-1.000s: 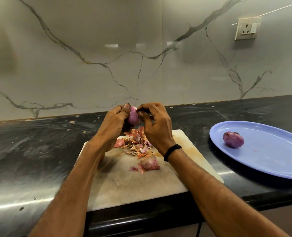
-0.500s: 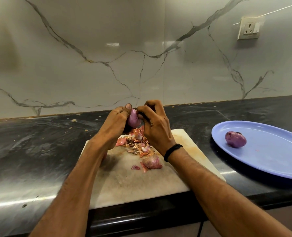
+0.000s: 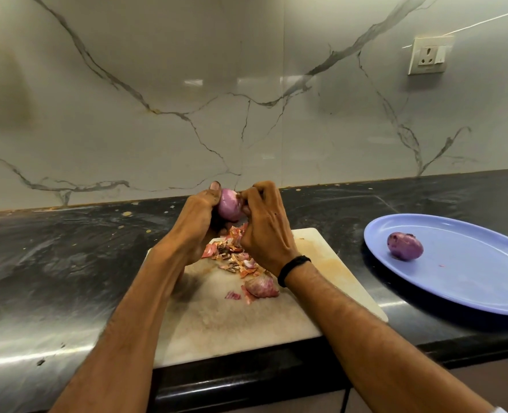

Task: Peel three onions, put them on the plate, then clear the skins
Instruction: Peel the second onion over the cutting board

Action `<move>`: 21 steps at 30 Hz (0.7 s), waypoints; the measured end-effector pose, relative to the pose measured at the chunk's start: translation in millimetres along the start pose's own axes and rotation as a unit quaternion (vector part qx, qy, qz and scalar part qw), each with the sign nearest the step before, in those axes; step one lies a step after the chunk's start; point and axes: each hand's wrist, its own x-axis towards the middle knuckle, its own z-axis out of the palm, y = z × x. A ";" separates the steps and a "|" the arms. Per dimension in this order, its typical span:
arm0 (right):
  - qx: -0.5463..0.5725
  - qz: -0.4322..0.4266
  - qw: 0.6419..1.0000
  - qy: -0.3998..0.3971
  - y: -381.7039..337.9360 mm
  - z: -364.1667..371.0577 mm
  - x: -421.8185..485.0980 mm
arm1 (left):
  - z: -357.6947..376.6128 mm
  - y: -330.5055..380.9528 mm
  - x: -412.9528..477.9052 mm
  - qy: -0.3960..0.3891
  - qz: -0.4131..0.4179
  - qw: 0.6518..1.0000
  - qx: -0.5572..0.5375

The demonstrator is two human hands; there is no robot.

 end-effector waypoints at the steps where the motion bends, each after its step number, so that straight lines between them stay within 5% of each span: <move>1: 0.020 0.023 1.000 0.007 -0.1 0.5 0.7 | 0.2 1.5 0.5 0.006 -0.004 1.000 -0.020; 7: 0.122 0.148 0.979 0.064 6.2 -7.7 2.3 | -4.1 0.0 4.4 0.026 -0.006 0.999 -0.023; 17: 0.168 0.099 0.974 -0.118 -0.7 -8.4 1.7 | -6.1 -1.1 3.1 0.036 0.062 0.996 0.046; 21: 0.215 0.175 0.950 -0.145 -0.5 -12.5 5.2 | -7.2 -1.6 4.8 0.038 0.046 0.997 0.058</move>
